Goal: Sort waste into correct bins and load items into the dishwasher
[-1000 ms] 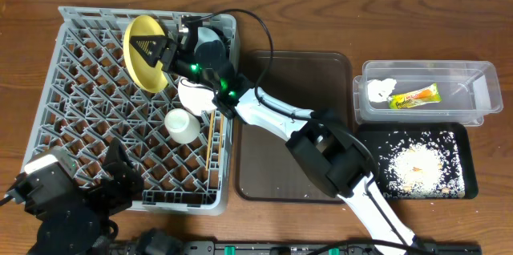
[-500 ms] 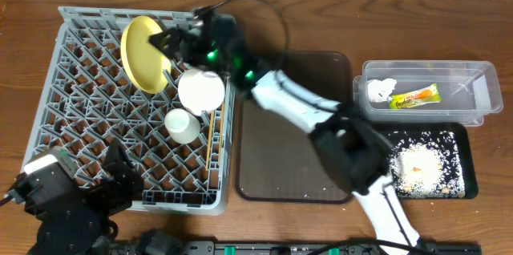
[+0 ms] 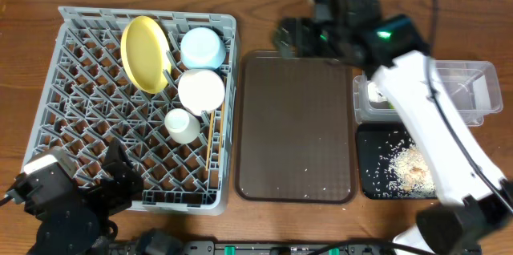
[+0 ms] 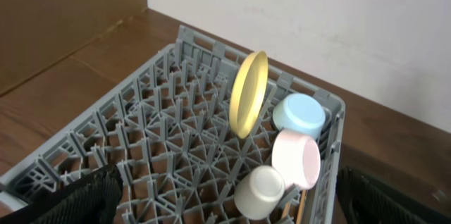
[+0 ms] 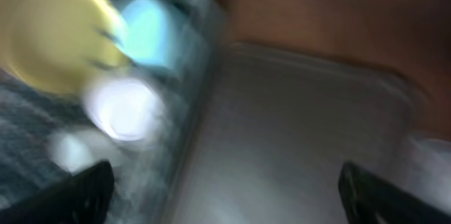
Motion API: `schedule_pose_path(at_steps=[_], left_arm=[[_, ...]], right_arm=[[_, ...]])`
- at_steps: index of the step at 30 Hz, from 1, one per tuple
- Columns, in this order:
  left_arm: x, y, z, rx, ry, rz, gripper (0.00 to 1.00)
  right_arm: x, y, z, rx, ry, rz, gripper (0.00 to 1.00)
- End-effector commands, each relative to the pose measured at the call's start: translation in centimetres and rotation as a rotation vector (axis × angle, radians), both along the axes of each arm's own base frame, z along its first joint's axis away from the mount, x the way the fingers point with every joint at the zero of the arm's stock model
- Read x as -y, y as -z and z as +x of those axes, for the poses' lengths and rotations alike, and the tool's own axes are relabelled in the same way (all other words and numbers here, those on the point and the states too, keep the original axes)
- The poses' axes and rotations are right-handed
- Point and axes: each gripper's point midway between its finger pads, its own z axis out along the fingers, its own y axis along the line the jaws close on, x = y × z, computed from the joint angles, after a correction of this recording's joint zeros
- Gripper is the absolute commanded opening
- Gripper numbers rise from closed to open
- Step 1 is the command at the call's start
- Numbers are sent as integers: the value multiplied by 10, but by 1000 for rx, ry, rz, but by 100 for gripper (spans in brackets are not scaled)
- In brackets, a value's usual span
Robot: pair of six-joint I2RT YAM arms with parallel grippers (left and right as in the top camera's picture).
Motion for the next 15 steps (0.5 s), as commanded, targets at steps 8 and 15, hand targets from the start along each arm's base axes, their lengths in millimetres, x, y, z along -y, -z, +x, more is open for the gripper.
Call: schedule_pose_path(at_steps=[8, 15], left_arm=[[-3, -3, -2, 12, -20, -5, 98], [-3, -3, -2, 12, -20, -5, 98]], right_arm=[[132, 36, -71, -266, -34, -616, 99], [132, 36, -73, -272, -37, -618, 99]])
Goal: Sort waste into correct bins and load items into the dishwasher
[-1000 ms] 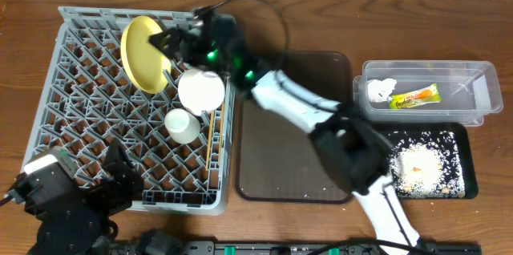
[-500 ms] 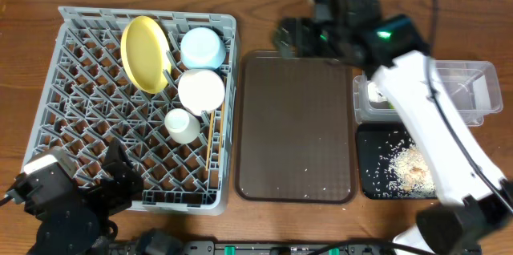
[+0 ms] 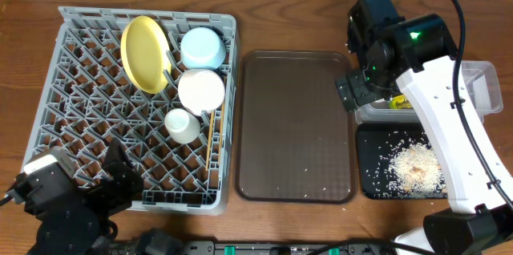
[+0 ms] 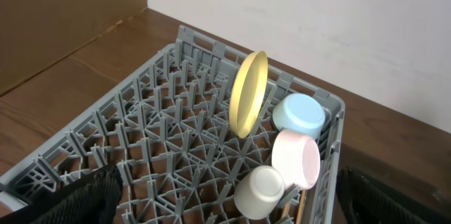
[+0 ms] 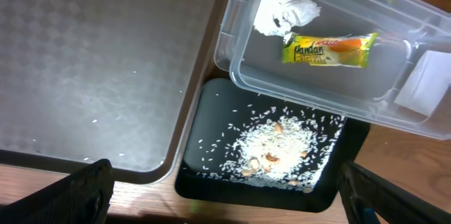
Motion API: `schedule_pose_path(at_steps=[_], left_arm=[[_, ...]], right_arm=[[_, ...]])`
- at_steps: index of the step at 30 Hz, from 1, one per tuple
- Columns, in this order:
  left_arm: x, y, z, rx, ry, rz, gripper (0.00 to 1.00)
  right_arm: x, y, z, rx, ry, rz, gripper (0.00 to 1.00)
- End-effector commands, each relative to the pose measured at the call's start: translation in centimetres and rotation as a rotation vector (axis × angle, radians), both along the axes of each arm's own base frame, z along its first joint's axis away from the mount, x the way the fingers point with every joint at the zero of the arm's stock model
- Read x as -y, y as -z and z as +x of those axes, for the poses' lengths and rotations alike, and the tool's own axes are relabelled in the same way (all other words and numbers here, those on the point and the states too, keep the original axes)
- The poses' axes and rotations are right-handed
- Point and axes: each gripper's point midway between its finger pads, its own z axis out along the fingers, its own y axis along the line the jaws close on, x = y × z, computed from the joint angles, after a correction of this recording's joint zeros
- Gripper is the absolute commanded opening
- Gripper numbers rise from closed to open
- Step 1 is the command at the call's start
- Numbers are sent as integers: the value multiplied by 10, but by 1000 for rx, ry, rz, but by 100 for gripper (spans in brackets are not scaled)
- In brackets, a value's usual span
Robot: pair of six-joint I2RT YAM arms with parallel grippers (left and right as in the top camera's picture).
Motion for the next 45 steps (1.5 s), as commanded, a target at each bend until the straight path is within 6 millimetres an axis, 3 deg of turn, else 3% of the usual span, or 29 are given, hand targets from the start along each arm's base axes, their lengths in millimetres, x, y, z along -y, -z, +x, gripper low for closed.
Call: schedule_pose_path(at_steps=[1, 19, 22, 27, 29, 32, 35, 40, 45], left_arm=[[-4, -3, -2, 12, -21, -5, 98], [-4, -3, -2, 13, -21, -5, 98], [-4, -3, -2, 13, -21, -5, 98], [-4, -3, -2, 12, -21, -5, 98], [-4, -3, -2, 12, -21, -5, 98], [-4, -3, -2, 12, -21, -5, 98], [-4, -3, -2, 12, -21, -5, 98], [-4, -3, -2, 13, -21, -5, 98], [-4, -3, -2, 12, -21, -5, 98]], right_arm=[[7, 0, 2, 5, -12, -34, 99], [7, -2, 5, 16, -49, -44, 99], [0, -24, 18, 147, -77, 8, 99], [-27, -99, 28, 473, -200, 203, 99], [-34, -134, 18, 599, -277, 259, 99], [-27, -174, -5, 760, -328, 277, 99], [-15, -195, -30, 884, -343, 276, 99], [10, -193, -72, 1058, -320, 273, 99], [31, -153, -101, 1189, -271, 259, 99]])
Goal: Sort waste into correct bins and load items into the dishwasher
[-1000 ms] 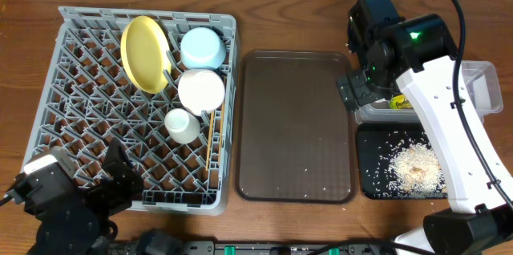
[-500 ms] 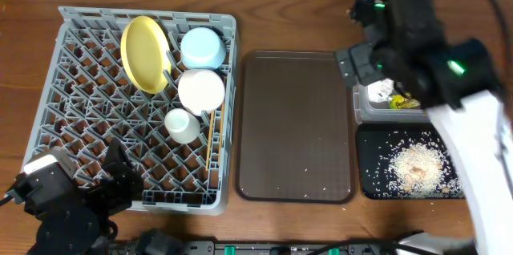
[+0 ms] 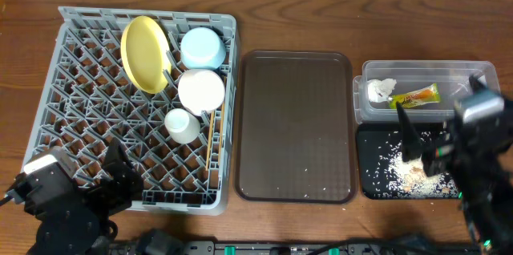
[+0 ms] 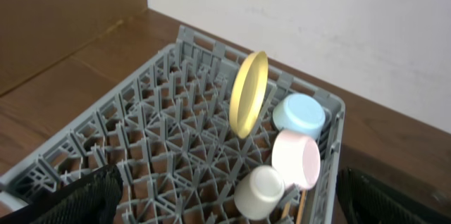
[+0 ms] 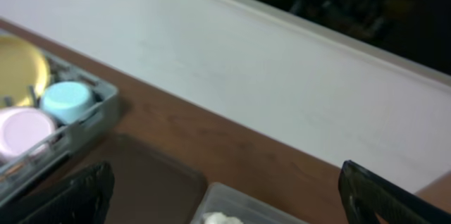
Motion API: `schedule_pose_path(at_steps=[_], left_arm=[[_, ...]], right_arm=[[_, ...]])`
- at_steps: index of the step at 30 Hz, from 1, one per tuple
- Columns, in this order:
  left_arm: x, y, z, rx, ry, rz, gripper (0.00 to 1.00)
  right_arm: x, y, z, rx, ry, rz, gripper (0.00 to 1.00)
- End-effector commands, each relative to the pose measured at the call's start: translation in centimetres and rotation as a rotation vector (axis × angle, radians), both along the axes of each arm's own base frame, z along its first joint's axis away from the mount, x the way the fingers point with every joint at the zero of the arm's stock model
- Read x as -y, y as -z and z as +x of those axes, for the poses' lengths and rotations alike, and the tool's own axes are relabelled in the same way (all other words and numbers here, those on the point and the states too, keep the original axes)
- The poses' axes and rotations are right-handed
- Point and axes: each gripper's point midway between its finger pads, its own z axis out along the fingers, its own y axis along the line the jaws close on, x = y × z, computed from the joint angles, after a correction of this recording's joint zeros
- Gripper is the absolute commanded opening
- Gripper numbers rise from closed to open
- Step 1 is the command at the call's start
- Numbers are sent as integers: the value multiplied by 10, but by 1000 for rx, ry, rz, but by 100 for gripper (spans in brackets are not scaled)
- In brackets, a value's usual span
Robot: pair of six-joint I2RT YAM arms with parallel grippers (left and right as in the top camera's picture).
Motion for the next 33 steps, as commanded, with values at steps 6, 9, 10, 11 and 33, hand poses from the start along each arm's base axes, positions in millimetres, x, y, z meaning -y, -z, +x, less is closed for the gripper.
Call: schedule_pose_path(at_steps=[6, 9, 10, 11, 33], left_arm=[[-3, -3, -2, 11, -20, -5, 98], [-3, -3, -2, 11, -20, -5, 98], [-3, -3, -2, 11, -20, -5, 98], [-3, -3, -2, 11, -20, -5, 98], [-3, -3, -2, 11, -20, -5, 98]], right_arm=[[27, 72, -26, 194, 98, 64, 99], [28, 84, -25, 290, 98, 85, 99], [28, 88, -24, 320, 95, 100, 99], [28, 92, -21, 344, 94, 115, 99], [7, 231, 26, 162, 3, 165, 99]])
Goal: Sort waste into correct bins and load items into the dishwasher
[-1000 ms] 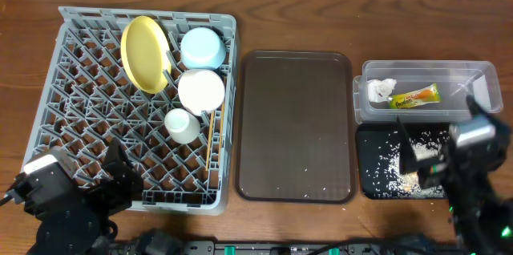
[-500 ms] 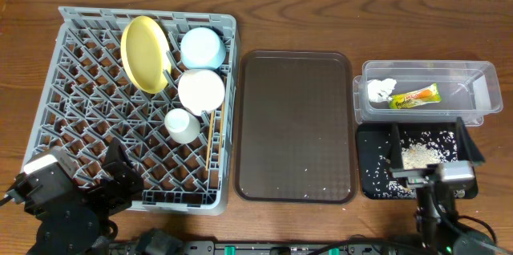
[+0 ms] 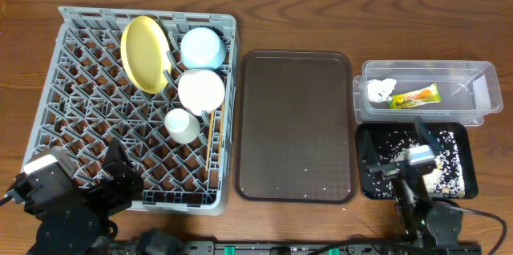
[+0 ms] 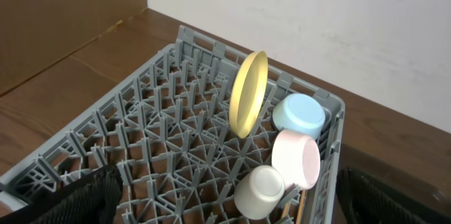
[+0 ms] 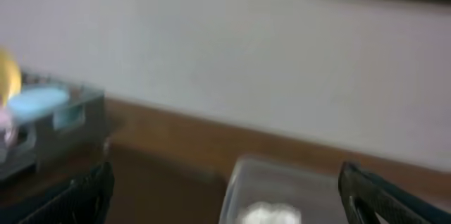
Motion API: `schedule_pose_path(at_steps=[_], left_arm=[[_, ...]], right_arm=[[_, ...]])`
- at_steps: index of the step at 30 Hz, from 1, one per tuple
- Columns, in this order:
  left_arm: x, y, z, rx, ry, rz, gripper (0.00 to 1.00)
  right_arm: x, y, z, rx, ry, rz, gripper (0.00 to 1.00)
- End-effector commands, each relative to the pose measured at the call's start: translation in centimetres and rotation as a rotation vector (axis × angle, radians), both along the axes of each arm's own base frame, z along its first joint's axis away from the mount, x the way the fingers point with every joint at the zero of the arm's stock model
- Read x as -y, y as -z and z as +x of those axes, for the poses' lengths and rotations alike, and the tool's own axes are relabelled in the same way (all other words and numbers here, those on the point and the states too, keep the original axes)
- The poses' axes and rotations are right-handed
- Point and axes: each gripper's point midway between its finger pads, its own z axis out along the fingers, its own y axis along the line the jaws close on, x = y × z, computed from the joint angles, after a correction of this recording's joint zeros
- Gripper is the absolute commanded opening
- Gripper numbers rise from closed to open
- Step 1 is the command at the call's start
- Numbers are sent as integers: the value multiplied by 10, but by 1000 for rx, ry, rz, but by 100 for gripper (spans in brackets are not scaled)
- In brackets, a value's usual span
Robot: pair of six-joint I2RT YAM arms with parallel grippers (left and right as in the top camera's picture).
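Observation:
The grey dishwasher rack (image 3: 80, 87) holds a yellow plate (image 3: 144, 53), a blue bowl (image 3: 201, 47), a pale pink bowl (image 3: 200, 90), a white cup (image 3: 182, 125) and a wooden chopstick (image 3: 210, 144). In the clear bin (image 3: 481, 95) lie a crumpled tissue (image 3: 380, 89) and a yellow wrapper (image 3: 414, 96). Rice is strewn in the black bin (image 3: 458, 176). My left gripper (image 3: 120, 181) is open at the rack's near left corner (image 4: 229, 199). The right gripper (image 3: 397, 151) hangs open and empty over the black bin's near side (image 5: 225, 196).
A brown tray (image 3: 295, 125) lies between rack and bins, with a few rice grains on it. The right wrist view is blurred and looks low across the table at the clear bin (image 5: 282, 189) and the white wall.
My right arm has moved from the table's right edge beside the black bin to the front edge, low by that bin. The left arm and all objects are unchanged.
The right gripper was open at the far side above the tray's top edge. Then it hung over the clear bin's left end, looking down on both bins. After that it stood by the right edge, and now low at the front. Nothing was picked up.

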Motion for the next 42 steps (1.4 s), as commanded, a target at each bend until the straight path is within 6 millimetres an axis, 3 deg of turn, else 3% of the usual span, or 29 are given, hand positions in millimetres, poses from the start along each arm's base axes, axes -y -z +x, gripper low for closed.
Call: schedule_pose_path(at_steps=[1, 2, 42], left_arm=[[-4, -3, -2, 12, -21, -5, 98], [-4, -3, -2, 12, -21, -5, 98], [-4, -3, -3, 17, -21, -7, 98]], right_arm=[[-1, 27, 1, -94, -4, -54, 99], [-1, 39, 0, -142, -5, -57, 99], [0, 38, 0, -139, -1, -53, 99]])
